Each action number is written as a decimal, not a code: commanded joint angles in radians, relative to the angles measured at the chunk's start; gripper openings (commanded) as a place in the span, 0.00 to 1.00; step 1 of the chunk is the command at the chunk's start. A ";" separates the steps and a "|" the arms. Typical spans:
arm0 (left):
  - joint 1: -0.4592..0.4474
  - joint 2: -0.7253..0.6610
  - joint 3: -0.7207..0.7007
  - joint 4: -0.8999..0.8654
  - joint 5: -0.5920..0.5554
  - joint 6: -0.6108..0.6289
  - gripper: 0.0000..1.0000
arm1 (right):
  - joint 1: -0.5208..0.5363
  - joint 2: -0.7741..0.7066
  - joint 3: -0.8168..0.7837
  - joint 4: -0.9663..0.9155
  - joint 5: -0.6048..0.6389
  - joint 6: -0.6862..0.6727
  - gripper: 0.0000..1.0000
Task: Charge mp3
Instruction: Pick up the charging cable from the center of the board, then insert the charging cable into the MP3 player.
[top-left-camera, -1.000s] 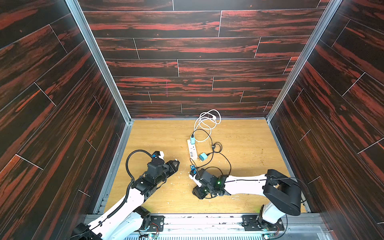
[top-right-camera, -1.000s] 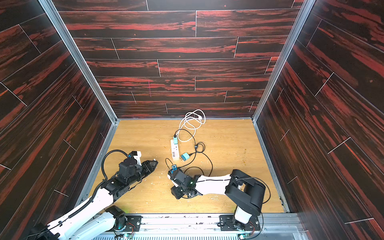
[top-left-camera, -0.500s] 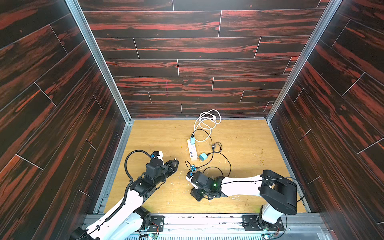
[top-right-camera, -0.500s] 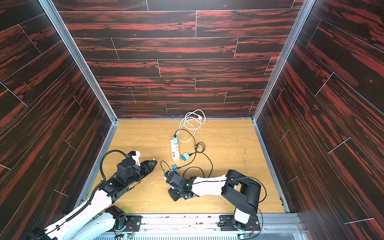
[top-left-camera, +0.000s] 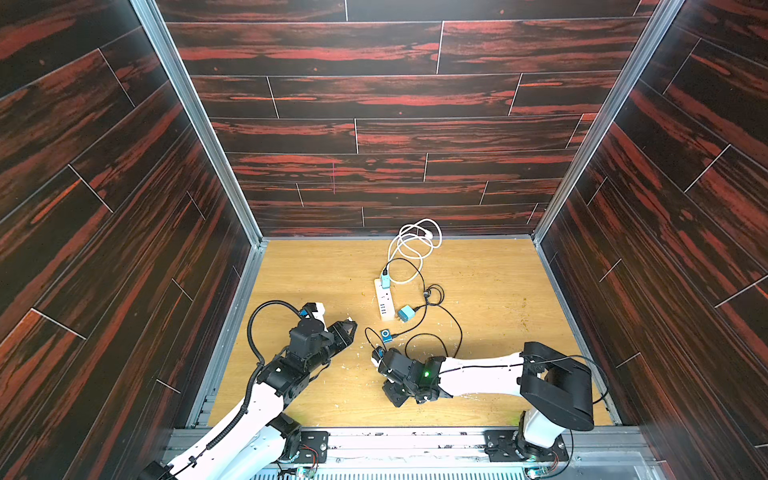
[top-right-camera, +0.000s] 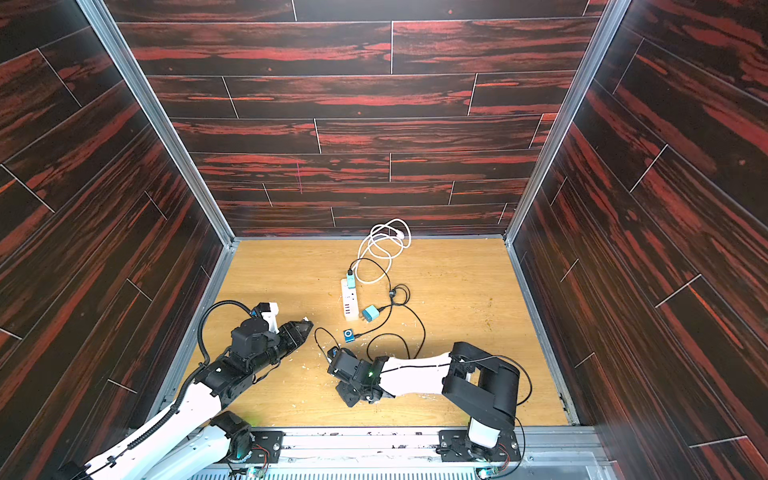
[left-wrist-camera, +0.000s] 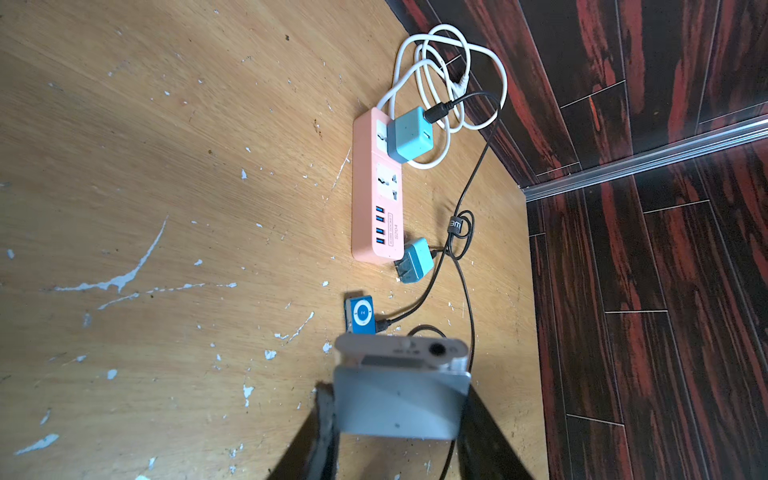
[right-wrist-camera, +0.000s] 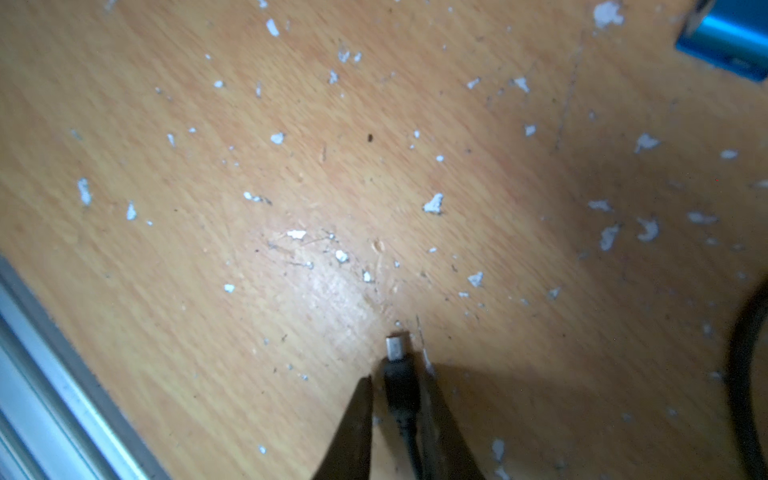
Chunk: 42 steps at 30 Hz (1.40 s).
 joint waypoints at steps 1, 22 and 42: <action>0.005 -0.016 -0.009 -0.011 -0.004 0.009 0.00 | 0.017 0.070 -0.029 -0.149 -0.042 0.004 0.10; 0.005 0.039 -0.095 0.429 0.101 -0.133 0.00 | -0.288 -0.237 -0.119 0.334 -0.425 -0.070 0.00; -0.149 0.037 -0.165 0.752 0.051 -0.118 0.00 | -0.579 -0.054 -0.284 1.443 -1.098 0.499 0.00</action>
